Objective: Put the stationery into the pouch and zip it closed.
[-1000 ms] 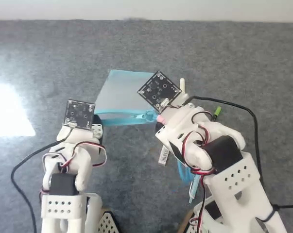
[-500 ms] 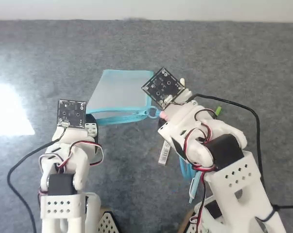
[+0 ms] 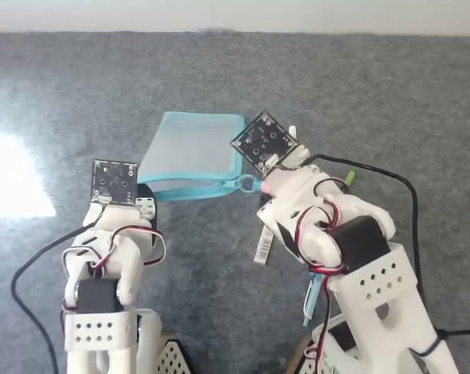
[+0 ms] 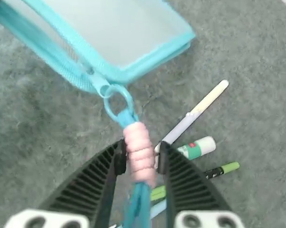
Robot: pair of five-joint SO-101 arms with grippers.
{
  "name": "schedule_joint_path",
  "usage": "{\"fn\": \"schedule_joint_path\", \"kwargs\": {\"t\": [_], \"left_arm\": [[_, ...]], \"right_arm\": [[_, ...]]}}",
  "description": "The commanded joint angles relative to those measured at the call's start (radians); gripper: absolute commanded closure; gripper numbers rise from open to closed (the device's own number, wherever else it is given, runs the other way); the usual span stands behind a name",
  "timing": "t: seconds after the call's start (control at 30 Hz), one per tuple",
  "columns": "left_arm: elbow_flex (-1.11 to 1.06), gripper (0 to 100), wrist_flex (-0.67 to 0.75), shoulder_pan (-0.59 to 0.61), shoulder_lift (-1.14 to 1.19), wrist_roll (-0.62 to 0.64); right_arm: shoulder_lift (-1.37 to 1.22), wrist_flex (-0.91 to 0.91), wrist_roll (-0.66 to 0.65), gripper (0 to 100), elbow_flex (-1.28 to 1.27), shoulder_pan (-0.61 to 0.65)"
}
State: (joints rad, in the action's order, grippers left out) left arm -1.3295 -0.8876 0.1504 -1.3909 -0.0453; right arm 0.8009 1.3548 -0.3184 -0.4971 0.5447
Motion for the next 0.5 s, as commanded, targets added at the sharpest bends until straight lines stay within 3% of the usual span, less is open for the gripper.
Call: {"fn": "schedule_joint_path", "kwargs": {"t": [0.0, 0.23, 0.47], "left_arm": [[0.010, 99, 0.026, 0.020, 0.005, 0.031], [0.008, 99, 0.023, 0.021, 0.005, 0.061], [0.008, 99, 0.044, 0.100, 0.005, 0.107]], "right_arm": [[0.036, 0.053, -0.009, 82.2, 0.005, 0.031], [0.036, 0.058, -0.014, 80.2, 0.002, 0.030], [-0.061, -0.047, -0.006, 80.1, -0.140, -0.203]]}}
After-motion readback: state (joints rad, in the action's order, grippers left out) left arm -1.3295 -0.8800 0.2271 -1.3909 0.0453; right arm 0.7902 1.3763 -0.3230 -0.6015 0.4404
